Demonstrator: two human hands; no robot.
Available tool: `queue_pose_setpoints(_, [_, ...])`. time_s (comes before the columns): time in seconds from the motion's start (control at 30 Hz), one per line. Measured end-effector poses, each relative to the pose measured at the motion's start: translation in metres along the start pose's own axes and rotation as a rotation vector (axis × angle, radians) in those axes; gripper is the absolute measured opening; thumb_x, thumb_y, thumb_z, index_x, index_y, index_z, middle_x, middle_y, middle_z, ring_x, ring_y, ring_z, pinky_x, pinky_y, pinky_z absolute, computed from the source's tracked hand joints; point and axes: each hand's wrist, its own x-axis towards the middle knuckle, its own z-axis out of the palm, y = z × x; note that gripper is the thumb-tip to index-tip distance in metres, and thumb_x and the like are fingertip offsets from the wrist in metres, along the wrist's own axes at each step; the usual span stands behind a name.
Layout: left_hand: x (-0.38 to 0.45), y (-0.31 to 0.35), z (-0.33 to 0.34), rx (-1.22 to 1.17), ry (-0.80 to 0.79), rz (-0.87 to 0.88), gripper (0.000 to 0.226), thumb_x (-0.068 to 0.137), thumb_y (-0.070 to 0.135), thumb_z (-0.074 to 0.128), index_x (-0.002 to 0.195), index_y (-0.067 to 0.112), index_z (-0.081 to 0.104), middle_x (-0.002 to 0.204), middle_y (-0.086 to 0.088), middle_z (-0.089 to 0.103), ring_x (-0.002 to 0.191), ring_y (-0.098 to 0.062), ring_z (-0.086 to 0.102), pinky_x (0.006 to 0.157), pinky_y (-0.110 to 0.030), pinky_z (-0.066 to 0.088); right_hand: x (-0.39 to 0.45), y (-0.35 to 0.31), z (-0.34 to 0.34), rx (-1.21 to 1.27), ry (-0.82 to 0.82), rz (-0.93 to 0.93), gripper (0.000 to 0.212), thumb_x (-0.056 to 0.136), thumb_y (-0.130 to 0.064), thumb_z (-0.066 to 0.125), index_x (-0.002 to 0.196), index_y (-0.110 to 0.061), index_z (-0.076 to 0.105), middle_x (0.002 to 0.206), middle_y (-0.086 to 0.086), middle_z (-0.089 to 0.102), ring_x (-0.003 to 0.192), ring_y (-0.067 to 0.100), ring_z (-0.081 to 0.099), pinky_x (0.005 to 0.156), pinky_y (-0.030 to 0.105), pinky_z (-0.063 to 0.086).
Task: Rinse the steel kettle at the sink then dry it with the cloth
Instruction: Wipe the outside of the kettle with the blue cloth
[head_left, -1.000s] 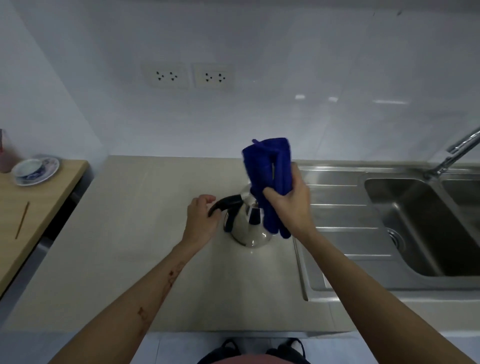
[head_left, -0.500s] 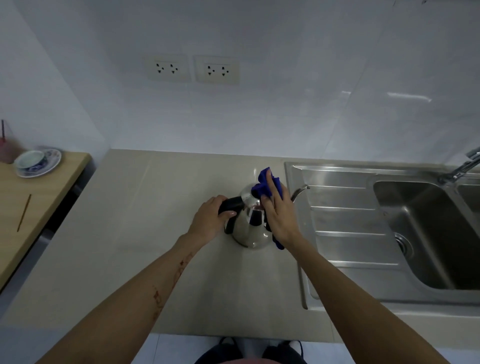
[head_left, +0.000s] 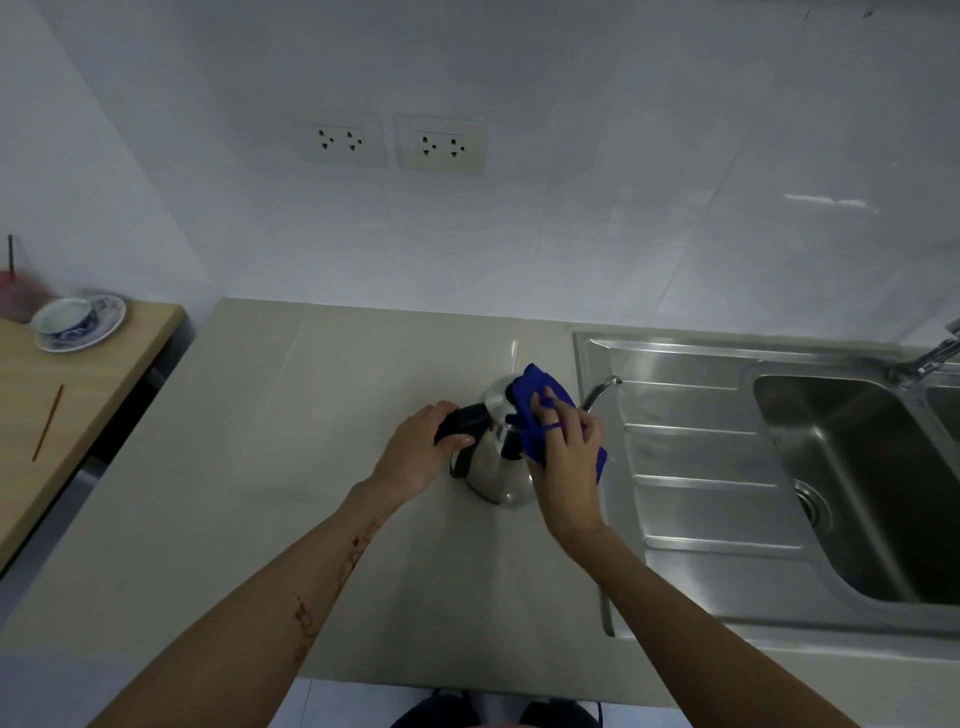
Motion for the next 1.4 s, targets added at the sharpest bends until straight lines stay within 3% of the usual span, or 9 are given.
queue_pose_setpoints(0.23, [0.001, -0.002, 0.001, -0.021, 0.006, -0.004, 0.036, 0.093, 0.025, 0.062, 0.125, 0.010, 0.055, 0.110, -0.009, 0.062, 0.098, -0.023, 0.059, 0.075, -0.022, 0.041, 0.006, 0.017, -0.003, -0.191, 0.092, -0.346, 0.073, 0.063, -0.009, 0.087, 0.125, -0.017, 0.048, 0.123, 0.011, 0.065, 0.110, 0.027, 0.042, 0.085, 0.048, 0.053])
queue_pose_setpoints(0.37, [0.001, -0.004, 0.000, 0.009, -0.006, 0.021, 0.036, 0.093, 0.028, 0.061, 0.125, 0.011, 0.056, 0.106, -0.007, 0.061, 0.094, -0.021, 0.058, 0.070, -0.021, 0.039, 0.001, 0.021, -0.004, 0.065, 0.042, -0.142, 0.060, 0.077, -0.004, 0.076, 0.130, -0.017, 0.051, 0.135, 0.010, 0.055, 0.127, 0.030, 0.041, 0.103, 0.047, 0.043])
queue_pose_setpoints(0.47, [0.001, -0.005, 0.000, 0.006, 0.002, 0.030, 0.034, 0.094, 0.028, 0.061, 0.123, 0.012, 0.057, 0.102, -0.006, 0.060, 0.092, -0.021, 0.057, 0.070, -0.024, 0.039, 0.029, 0.013, -0.018, 0.321, 0.017, 0.008, 0.035, 0.091, -0.008, 0.054, 0.126, -0.011, 0.054, 0.122, 0.009, 0.059, 0.106, 0.024, 0.056, 0.089, 0.034, 0.047])
queue_pose_setpoints(0.6, [0.000, -0.004, 0.001, 0.002, -0.004, 0.026, 0.037, 0.094, 0.029, 0.061, 0.126, 0.012, 0.055, 0.102, -0.004, 0.057, 0.092, -0.020, 0.056, 0.074, -0.024, 0.039, 0.082, -0.005, -0.040, 0.376, -0.259, 0.100, 0.023, 0.096, -0.011, 0.043, 0.115, -0.011, 0.056, 0.097, 0.006, 0.063, 0.074, 0.015, 0.058, 0.065, 0.026, 0.042])
queue_pose_setpoints(0.8, [0.001, -0.004, 0.002, 0.018, 0.001, 0.010, 0.037, 0.093, 0.031, 0.061, 0.125, 0.012, 0.054, 0.105, -0.007, 0.059, 0.093, -0.021, 0.057, 0.070, -0.017, 0.041, 0.119, -0.025, -0.049, 0.209, -0.606, -0.089, 0.016, 0.094, -0.014, 0.044, 0.095, -0.022, 0.058, 0.089, 0.005, 0.067, 0.079, 0.024, 0.062, 0.073, 0.037, 0.048])
queue_pose_setpoints(0.93, [0.000, -0.004, 0.004, 0.004, 0.042, 0.011, 0.033, 0.093, 0.029, 0.061, 0.121, 0.012, 0.056, 0.100, -0.007, 0.059, 0.088, -0.020, 0.056, 0.066, -0.016, 0.038, 0.097, -0.005, -0.052, 0.375, -0.396, 0.095, 0.015, 0.095, -0.015, 0.044, 0.092, -0.023, 0.056, 0.077, -0.002, 0.061, 0.068, 0.013, 0.055, 0.064, 0.025, 0.040])
queue_pose_setpoints(1.07, [0.003, -0.006, 0.005, 0.004, 0.057, 0.012, 0.033, 0.092, 0.031, 0.063, 0.119, 0.013, 0.058, 0.100, -0.009, 0.060, 0.087, -0.021, 0.056, 0.064, -0.015, 0.036, 0.035, 0.006, -0.037, 0.302, -0.041, 0.005, 0.018, 0.089, -0.015, 0.052, 0.105, -0.011, 0.059, 0.096, 0.006, 0.062, 0.081, 0.019, 0.053, 0.070, 0.026, 0.044])
queue_pose_setpoints(1.17, [0.003, -0.006, 0.005, -0.010, 0.053, 0.011, 0.033, 0.092, 0.030, 0.064, 0.119, 0.012, 0.058, 0.100, -0.007, 0.060, 0.088, -0.020, 0.056, 0.063, -0.013, 0.035, -0.004, 0.016, -0.015, 0.012, 0.019, -0.177, 0.041, 0.081, -0.025, 0.059, 0.120, -0.015, 0.055, 0.125, 0.008, 0.060, 0.112, 0.025, 0.045, 0.098, 0.036, 0.042])
queue_pose_setpoints(1.4, [0.002, -0.005, 0.002, -0.137, -0.002, -0.005, 0.032, 0.089, 0.031, 0.067, 0.118, 0.018, 0.062, 0.109, -0.003, 0.067, 0.096, -0.017, 0.063, 0.077, -0.023, 0.047, 0.030, -0.032, 0.001, -0.425, 0.036, -0.437, 0.031, 0.075, -0.025, 0.078, 0.102, -0.013, 0.069, 0.105, 0.004, 0.071, 0.102, 0.024, 0.062, 0.083, 0.038, 0.052])
